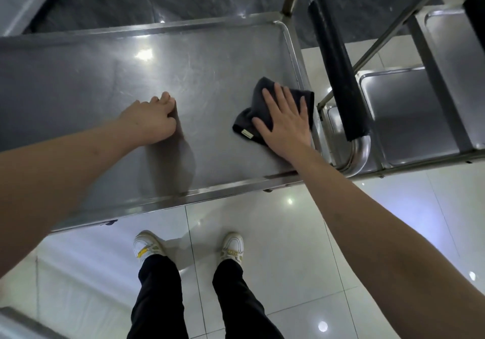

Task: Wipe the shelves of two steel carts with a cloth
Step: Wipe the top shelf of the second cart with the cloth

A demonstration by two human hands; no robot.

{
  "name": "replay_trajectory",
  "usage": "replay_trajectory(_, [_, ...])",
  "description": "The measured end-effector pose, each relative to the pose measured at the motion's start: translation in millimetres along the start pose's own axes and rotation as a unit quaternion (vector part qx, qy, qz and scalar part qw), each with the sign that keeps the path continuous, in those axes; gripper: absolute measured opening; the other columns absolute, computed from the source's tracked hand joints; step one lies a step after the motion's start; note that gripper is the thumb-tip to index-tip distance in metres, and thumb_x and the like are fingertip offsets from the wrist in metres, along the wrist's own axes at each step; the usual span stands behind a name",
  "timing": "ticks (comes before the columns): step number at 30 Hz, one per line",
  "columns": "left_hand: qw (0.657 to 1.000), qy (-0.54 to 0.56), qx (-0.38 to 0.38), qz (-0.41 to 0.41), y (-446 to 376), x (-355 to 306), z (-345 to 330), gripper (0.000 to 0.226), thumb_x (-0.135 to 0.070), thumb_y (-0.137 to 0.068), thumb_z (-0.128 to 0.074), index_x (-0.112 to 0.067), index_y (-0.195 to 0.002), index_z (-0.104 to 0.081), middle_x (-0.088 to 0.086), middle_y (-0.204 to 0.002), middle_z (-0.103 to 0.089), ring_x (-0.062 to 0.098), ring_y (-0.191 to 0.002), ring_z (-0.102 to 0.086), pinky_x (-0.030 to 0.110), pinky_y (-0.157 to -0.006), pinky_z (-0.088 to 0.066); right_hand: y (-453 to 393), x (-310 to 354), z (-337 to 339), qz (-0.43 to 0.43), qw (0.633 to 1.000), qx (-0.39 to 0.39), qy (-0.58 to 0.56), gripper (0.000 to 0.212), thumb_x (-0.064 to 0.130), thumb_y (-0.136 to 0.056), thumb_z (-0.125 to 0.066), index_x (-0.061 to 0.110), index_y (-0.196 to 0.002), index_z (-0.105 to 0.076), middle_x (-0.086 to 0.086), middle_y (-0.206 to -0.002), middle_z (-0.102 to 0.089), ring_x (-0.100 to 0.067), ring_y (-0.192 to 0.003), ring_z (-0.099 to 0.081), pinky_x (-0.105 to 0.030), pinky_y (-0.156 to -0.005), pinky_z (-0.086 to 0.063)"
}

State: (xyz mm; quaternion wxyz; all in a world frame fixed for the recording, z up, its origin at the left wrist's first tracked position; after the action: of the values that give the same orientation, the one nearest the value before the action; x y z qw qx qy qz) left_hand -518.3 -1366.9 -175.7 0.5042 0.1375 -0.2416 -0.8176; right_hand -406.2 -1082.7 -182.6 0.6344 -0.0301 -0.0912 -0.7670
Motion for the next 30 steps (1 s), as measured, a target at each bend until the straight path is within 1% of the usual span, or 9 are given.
replay_trajectory(3, [1.0,-0.002,0.002,0.001,-4,8,0,0.06,-0.03,-0.096,-0.032,-0.024,-0.155,-0.02,0.01,-0.159,-0.031,0.039,-0.131,-0.047,0.046,-0.114,-0.031,23,-6,-1,0.008,1.0,0.005,0.01,0.077,0.067,-0.103,-0.029,0.031,-0.167,-0.01,0.0,-0.177,-0.004,-0.021,-0.162,-0.001,-0.052,-0.13,0.005])
replay_trajectory(7, [1.0,0.01,0.022,0.001,-4,7,-1,0.06,-0.03,-0.096,-0.031,-0.023,-0.155,-0.019,0.013,-0.159,-0.029,0.041,-0.132,-0.046,0.046,-0.113,-0.031,52,14,-11,0.046,0.999,0.02,0.01,0.079,0.069,-0.102,-0.032,0.03,-0.168,-0.012,0.001,-0.177,-0.001,-0.021,-0.162,0.0,-0.055,-0.129,0.003])
replay_trajectory(10, [1.0,0.009,0.023,0.001,-1,5,0,0.06,-0.029,-0.096,-0.031,-0.02,-0.154,-0.019,0.015,-0.156,-0.031,0.042,-0.127,-0.047,0.046,-0.11,-0.032,63,52,-24,0.108,0.993,0.053,0.019,0.087,0.076,-0.097,-0.035,0.03,-0.168,-0.013,0.001,-0.177,0.0,-0.021,-0.162,0.002,-0.054,-0.129,0.001])
replay_trajectory(13, [1.0,0.005,0.026,0.006,3,3,2,0.061,-0.03,-0.097,-0.032,-0.016,-0.155,-0.017,0.017,-0.158,-0.028,0.042,-0.129,-0.045,0.048,-0.11,-0.033,67,109,-34,0.169,0.984,0.049,0.021,0.092,0.079,-0.093,-0.039,0.028,-0.167,-0.018,-0.001,-0.177,-0.005,-0.022,-0.162,-0.002,-0.054,-0.129,0.0])
replay_trajectory(17, [0.999,-0.018,0.027,0.005,9,-3,6,0.06,-0.03,-0.098,-0.031,-0.013,-0.154,-0.018,0.016,-0.158,-0.023,0.04,-0.13,-0.043,0.051,-0.111,-0.032,64,148,-41,0.233,0.97,0.062,0.017,0.089,0.077,-0.097,-0.038,0.028,-0.168,-0.014,0.0,-0.177,-0.004,-0.02,-0.162,0.003,-0.052,-0.13,0.006])
replay_trajectory(20, [0.999,-0.027,0.034,0.009,11,-1,5,0.061,-0.032,-0.095,-0.031,-0.017,-0.153,-0.017,0.016,-0.155,-0.029,0.04,-0.128,-0.047,0.055,-0.112,-0.029,64,132,-39,0.247,0.967,0.061,0.004,0.089,0.078,-0.096,-0.041,0.031,-0.167,-0.016,0.003,-0.176,-0.005,-0.018,-0.162,0.0,-0.049,-0.13,0.005])
replay_trajectory(23, [0.999,-0.026,0.035,0.015,12,0,5,0.06,-0.031,-0.093,-0.032,-0.019,-0.15,-0.018,0.014,-0.15,-0.035,0.039,-0.128,-0.048,0.057,-0.113,-0.025,63,94,-32,0.224,0.973,0.053,-0.012,0.09,0.08,-0.092,-0.042,0.034,-0.166,-0.021,0.005,-0.176,-0.009,-0.015,-0.162,-0.003,-0.046,-0.13,0.003])
replay_trajectory(27, [0.999,-0.024,0.03,0.011,12,1,5,0.062,-0.031,-0.091,-0.031,-0.021,-0.151,-0.018,0.012,-0.151,-0.036,0.038,-0.128,-0.049,0.057,-0.115,-0.023,65,26,-16,0.18,0.983,0.043,-0.014,0.093,0.083,-0.089,-0.043,0.035,-0.166,-0.021,0.007,-0.175,-0.008,-0.013,-0.162,-0.002,-0.049,-0.13,-0.003])
replay_trajectory(30, [0.999,-0.02,0.031,0.004,10,4,4,0.063,-0.03,-0.091,-0.03,-0.023,-0.151,-0.017,0.011,-0.152,-0.035,0.039,-0.129,-0.049,0.058,-0.115,-0.022,67,9,-13,0.175,0.983,0.056,-0.016,0.095,0.083,-0.089,-0.045,0.036,-0.167,-0.017,0.008,-0.176,-0.004,-0.013,-0.162,0.002,-0.05,-0.131,-0.001])
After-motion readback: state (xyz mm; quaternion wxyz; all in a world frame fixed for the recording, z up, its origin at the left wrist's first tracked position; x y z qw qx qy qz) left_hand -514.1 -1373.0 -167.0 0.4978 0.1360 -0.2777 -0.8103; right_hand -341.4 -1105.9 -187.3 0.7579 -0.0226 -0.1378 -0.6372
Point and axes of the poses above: each hand's wrist, its own y-axis away from the middle knuckle, its own z-axis out of the back of the hand, x = y × z, the point moved 9 cm from there along -y, towards the middle knuckle
